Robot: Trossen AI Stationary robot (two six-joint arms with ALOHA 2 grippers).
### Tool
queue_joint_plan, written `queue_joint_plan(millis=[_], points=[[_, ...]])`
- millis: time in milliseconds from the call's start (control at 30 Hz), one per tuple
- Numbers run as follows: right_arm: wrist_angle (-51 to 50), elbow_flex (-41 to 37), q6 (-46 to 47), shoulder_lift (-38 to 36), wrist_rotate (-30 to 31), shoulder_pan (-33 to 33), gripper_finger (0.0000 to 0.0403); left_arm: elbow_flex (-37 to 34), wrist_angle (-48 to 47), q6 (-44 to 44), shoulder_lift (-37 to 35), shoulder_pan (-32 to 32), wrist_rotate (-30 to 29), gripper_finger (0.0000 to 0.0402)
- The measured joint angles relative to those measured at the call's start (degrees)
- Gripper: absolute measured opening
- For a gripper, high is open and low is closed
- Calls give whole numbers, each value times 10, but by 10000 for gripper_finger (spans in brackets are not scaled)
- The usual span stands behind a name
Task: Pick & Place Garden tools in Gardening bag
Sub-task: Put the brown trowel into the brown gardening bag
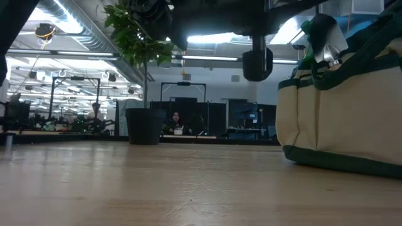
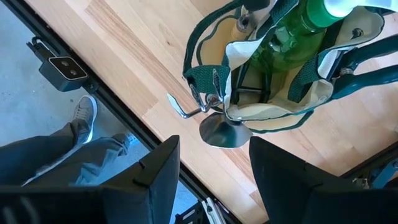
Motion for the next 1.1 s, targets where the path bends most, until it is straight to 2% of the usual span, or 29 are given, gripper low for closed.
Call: queue_joint_plan(millis=[200,333,467,567,700,967,1100], points=[[0,0,-2,0,1,0,195,6,62,-22,-17,17,-7,1],[0,0,-2,0,2,0,195,3,35,-75,-19,30,-1,1],[0,0,1,0,5,0,195,4,12,-156,-19,26,31,1],[0,0,2,0,8,0,195,4,-30,-188,-19,17,32,1],[0,0,2,0,15,0,195,4,-64,-203,-19,4,7,1],[0,0,2,0,15,0,195,4,3,-253,-19,4,-25,1],[0,0,2,0,19,0,195,4,-1,-266,-19,10,-25,1]])
